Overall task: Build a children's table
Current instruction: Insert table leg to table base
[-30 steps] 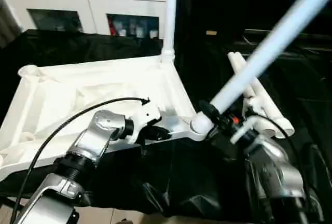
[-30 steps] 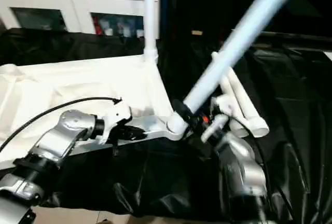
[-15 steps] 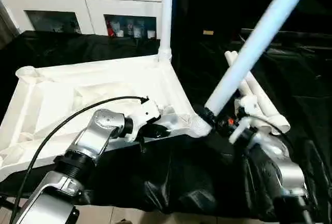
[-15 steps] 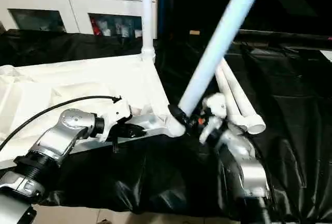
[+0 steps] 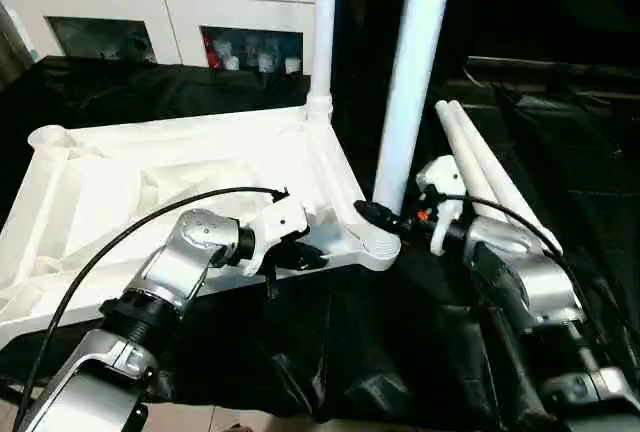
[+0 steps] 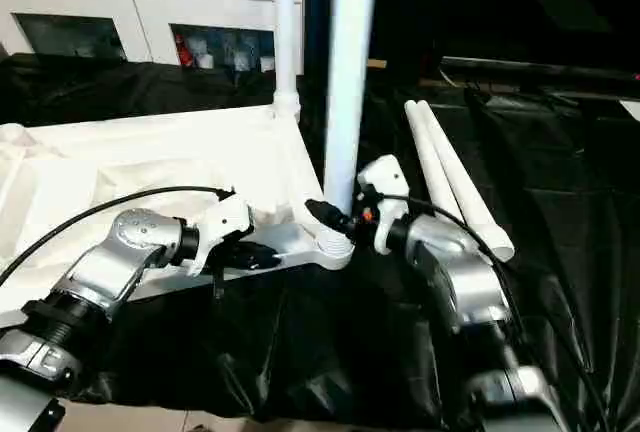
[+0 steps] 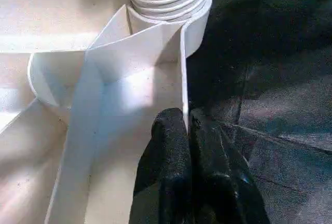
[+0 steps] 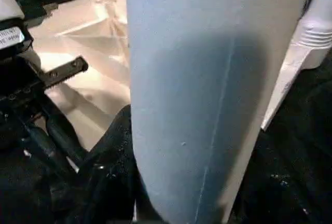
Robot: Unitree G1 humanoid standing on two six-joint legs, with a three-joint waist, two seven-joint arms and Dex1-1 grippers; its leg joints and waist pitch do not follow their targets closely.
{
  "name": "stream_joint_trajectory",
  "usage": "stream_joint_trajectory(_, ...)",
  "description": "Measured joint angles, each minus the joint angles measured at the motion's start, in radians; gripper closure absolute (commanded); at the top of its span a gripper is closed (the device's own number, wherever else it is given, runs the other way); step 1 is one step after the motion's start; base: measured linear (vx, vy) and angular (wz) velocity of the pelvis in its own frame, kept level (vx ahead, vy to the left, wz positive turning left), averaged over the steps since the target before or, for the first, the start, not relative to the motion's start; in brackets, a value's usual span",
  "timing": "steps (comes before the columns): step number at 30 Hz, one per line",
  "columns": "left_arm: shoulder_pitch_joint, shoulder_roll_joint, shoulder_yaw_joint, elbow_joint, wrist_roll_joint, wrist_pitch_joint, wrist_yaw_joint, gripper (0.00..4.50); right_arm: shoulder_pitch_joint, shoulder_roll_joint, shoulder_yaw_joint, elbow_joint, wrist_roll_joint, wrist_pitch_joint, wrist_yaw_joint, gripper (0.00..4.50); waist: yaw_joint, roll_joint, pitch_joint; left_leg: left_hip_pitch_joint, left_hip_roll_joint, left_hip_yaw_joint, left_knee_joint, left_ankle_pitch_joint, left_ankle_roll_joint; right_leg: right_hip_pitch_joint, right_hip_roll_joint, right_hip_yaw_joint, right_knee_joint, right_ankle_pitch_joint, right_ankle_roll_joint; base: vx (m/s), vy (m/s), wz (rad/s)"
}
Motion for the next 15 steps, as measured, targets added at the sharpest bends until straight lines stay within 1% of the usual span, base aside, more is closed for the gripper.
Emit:
stream_joint_trajectory(3,0.000,0.001,0.000,-0.002,0.003,0.006,0.003,4.50,-0.020,0.002,0.003,0.023,-0.002,0.009,0.006,2.64,-0.003,0.000,0.000,0.001,0.000,0.000,0.000,0.000,0.000,0.000,0.000,0.000,0.000,-0.001,0.001,0.000,0.000,0.00)
stream_joint_trajectory(6,0.000,0.002,0.000,-0.003,0.003,0.011,0.004,4.50,-0.022,0.006,-0.008,0.036,0.006,0.010,0.015,2.64,-0.004,0.000,0.000,0.001,0.000,0.000,0.000,0.000,0.000,0.000,0.000,0.000,0.000,-0.003,0.004,0.000,0.000,0.00)
stream_joint_trajectory(7,0.000,0.002,0.000,-0.005,0.003,0.013,0.004,4.50,-0.020,0.011,-0.024,0.047,0.022,0.014,0.015,2.64,-0.004,0.000,0.000,0.001,0.000,0.000,0.000,0.000,0.000,0.000,0.000,0.000,0.000,-0.003,0.004,0.000,0.000,0.00)
stream_joint_trajectory(9,0.000,0.002,0.000,-0.006,0.002,0.014,0.002,4.50,-0.016,0.014,-0.038,0.054,0.039,0.017,0.015,2.64,-0.004,0.000,0.000,0.001,0.000,0.000,0.000,0.000,0.000,0.000,0.000,0.000,0.000,-0.002,0.004,0.000,0.000,0.00)
stream_joint_trajectory(13,0.000,0.001,-0.001,-0.010,-0.003,0.019,0.000,4.50,0.018,0.040,-0.121,0.074,0.112,0.020,0.008,2.64,0.000,0.001,0.000,0.000,0.000,0.000,0.000,0.000,0.000,0.000,0.000,0.000,0.000,-0.001,0.000,0.000,0.000,0.00)
stream_joint_trajectory(15,0.000,0.000,-0.001,-0.010,-0.005,0.020,0.001,4.50,0.032,0.052,-0.144,0.078,0.136,0.019,-0.003,2.64,0.001,0.001,0.000,0.000,0.000,0.000,0.000,0.000,0.000,0.000,0.000,0.000,-0.001,-0.001,0.000,0.000,0.000,0.00)
